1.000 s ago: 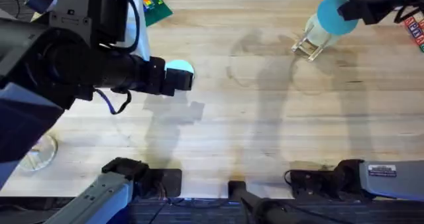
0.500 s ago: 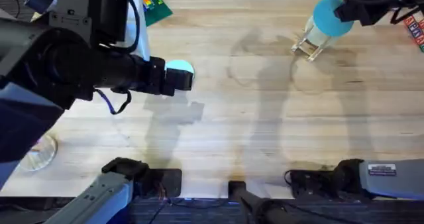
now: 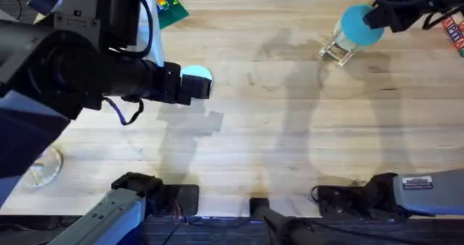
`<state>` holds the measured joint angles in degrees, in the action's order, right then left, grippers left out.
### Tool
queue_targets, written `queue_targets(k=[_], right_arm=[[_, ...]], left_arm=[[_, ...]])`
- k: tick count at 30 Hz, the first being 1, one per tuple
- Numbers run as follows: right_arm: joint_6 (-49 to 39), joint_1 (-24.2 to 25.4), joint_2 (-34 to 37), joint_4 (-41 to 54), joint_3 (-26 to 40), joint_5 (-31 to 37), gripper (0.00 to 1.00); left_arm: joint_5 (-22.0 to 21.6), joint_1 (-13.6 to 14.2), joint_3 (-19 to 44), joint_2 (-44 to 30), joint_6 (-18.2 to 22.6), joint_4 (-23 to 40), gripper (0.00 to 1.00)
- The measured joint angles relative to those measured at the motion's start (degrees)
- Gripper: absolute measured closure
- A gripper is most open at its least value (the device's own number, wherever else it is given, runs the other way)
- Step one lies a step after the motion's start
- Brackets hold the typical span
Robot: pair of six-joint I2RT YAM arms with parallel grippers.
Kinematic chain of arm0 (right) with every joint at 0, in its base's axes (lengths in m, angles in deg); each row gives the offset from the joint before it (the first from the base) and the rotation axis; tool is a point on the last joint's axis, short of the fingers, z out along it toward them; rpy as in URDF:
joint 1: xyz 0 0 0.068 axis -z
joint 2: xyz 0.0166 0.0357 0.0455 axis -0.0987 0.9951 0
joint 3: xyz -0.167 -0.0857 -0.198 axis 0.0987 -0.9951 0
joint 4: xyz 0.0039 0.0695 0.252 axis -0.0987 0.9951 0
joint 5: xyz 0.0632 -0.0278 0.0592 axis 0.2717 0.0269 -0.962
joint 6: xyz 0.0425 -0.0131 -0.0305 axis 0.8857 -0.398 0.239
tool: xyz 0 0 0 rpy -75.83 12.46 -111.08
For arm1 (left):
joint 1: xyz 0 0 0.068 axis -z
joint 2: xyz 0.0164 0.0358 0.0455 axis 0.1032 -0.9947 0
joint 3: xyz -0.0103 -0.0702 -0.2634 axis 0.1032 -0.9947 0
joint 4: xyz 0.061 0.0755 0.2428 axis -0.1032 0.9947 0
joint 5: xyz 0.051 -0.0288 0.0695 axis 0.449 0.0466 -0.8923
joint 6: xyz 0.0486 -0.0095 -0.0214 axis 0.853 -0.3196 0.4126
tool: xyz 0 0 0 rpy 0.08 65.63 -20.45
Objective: Pick up the plates from the table one by one and place each into a slot on the dish rack.
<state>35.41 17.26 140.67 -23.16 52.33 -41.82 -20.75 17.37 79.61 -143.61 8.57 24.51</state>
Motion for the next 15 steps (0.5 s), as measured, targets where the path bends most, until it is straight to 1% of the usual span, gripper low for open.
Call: queue_targets(k=[15], right_arm=[[0.0,0.0,2.1,-0.1,0.0,0.0,0.973]], left_arm=[[0.0,0.0,0.0,0.0,0.0,0.0,0.008]])
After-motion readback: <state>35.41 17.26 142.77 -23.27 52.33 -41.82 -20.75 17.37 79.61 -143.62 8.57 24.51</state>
